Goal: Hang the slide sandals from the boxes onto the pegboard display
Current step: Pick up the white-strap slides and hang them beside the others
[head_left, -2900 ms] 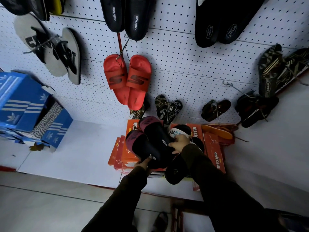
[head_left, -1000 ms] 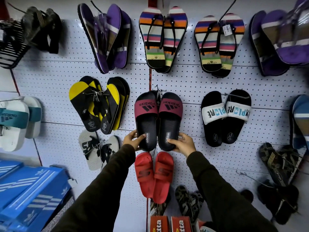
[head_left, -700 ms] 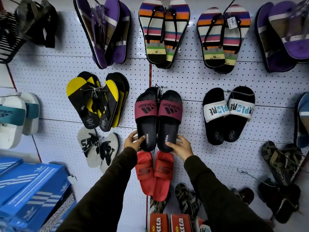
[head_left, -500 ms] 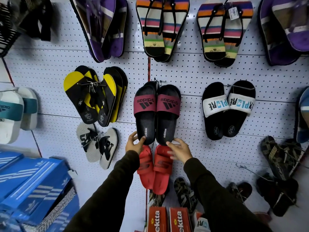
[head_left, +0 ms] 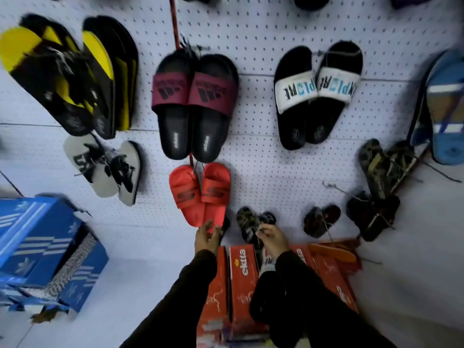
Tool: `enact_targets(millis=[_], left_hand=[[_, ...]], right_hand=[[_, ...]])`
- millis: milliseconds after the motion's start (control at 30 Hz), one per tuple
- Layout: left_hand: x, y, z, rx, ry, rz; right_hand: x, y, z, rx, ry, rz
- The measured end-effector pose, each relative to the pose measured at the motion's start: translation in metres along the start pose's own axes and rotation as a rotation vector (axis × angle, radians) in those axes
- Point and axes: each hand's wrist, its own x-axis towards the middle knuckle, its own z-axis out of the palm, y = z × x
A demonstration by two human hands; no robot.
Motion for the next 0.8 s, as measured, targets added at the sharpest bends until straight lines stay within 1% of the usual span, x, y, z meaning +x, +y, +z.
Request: enact_targets(millis=[167,300,367,400,467,500,600,633,667,733,800], left_hand=[[-0.030,-0.032,0.031,0.066,-0.121,-0.042],[-0.046,-0.074,0.056,0.185,-0.291,-0.194],[-0.055,-0.088,0.071,0.267,-0.385,-0.277],[-0.058,-0.096,0.078,0.300,-0.428,-0.321],[-0.065,-0.106,0.091,0.319,-0.488,-0.394],[-0.067,-0.112,0.098,0.324,-0.504,-0.406],[-0.069,-0.122,0.114,0.397,-0.506,-0.385],[-0.069,-0.124,0.117,0.430,-0.492,-0.378],[-0.067,-0.127,0.120,0.468,-0.485,-0.370],[-0.065,-0.132,0.122,0.538,-0.502,-0.359],[-0.069,-0.131,0.122,0.529,-0.529,-0.387]], right_hand=[[-0.017,0.064,-0.034,-0.033,0.061,0.167],[-0.039,0.114,-0.055,-0.159,0.191,0.265],[-0.033,0.168,-0.063,-0.196,0.226,0.334],[-0.025,0.207,-0.066,-0.202,0.218,0.420],[-0.024,0.256,-0.069,-0.201,0.179,0.576],[-0.034,0.256,-0.069,-0.139,0.152,0.616],[-0.064,0.214,-0.062,0.234,0.065,0.766],[-0.067,0.211,-0.060,0.316,0.047,0.787],[-0.067,0.217,-0.059,0.342,0.053,0.780],[-0.069,0.221,-0.064,0.316,0.076,0.754],[-0.072,0.225,-0.072,0.389,0.085,0.744]])
